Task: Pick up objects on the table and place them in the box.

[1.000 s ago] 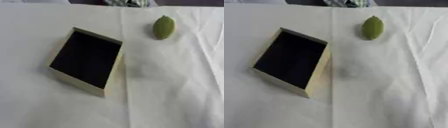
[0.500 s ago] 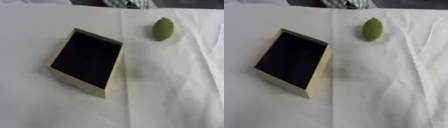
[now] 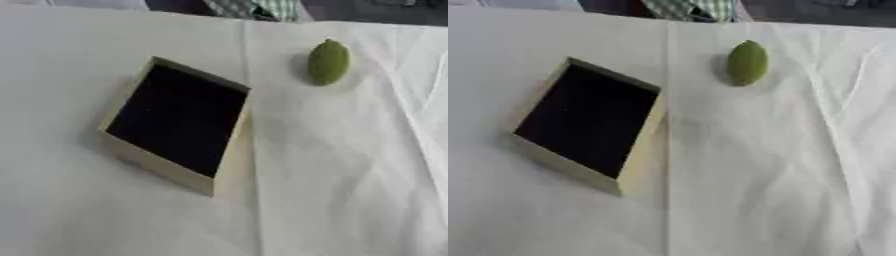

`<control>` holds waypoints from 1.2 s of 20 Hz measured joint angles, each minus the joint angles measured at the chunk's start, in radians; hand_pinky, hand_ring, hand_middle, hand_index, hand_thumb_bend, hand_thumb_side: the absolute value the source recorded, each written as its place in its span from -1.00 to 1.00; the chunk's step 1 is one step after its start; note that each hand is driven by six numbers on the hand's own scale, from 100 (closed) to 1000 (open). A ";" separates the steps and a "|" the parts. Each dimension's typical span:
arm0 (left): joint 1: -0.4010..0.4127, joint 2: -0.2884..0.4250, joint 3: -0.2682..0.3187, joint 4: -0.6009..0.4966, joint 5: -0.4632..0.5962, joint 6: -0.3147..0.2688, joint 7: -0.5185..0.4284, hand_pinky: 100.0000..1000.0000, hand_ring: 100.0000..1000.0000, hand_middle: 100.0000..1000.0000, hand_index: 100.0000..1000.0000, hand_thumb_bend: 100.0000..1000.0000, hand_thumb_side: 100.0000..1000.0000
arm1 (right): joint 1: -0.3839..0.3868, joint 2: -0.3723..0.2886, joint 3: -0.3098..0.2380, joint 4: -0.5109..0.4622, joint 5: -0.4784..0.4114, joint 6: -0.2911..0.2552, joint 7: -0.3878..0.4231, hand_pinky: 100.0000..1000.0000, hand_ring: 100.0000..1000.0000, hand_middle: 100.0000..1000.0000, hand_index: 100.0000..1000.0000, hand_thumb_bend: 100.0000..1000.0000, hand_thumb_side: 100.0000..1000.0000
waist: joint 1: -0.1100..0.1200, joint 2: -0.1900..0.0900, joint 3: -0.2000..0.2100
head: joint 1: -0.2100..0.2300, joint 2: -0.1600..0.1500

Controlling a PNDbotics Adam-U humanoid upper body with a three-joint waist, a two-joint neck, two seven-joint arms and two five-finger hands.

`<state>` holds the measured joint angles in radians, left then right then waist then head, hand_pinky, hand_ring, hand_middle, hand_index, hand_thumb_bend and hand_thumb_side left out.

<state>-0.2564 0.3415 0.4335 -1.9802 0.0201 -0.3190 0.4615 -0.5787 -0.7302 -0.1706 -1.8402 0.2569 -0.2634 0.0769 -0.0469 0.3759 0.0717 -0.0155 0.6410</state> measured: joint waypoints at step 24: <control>-0.001 0.000 -0.016 0.000 0.017 0.011 -0.029 0.18 0.36 0.17 0.40 -0.19 -0.24 | -0.350 -0.131 0.378 0.592 0.284 0.014 0.339 0.89 1.00 0.89 0.88 -0.70 -0.68 | 0.001 -0.001 0.029 | -0.040 0.000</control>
<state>-0.2579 0.3414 0.4173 -1.9802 0.0370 -0.3081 0.4321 -0.9283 -0.8609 0.2077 -1.2481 0.5410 -0.2498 0.4161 -0.0456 0.3753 0.1010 -0.0552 0.6407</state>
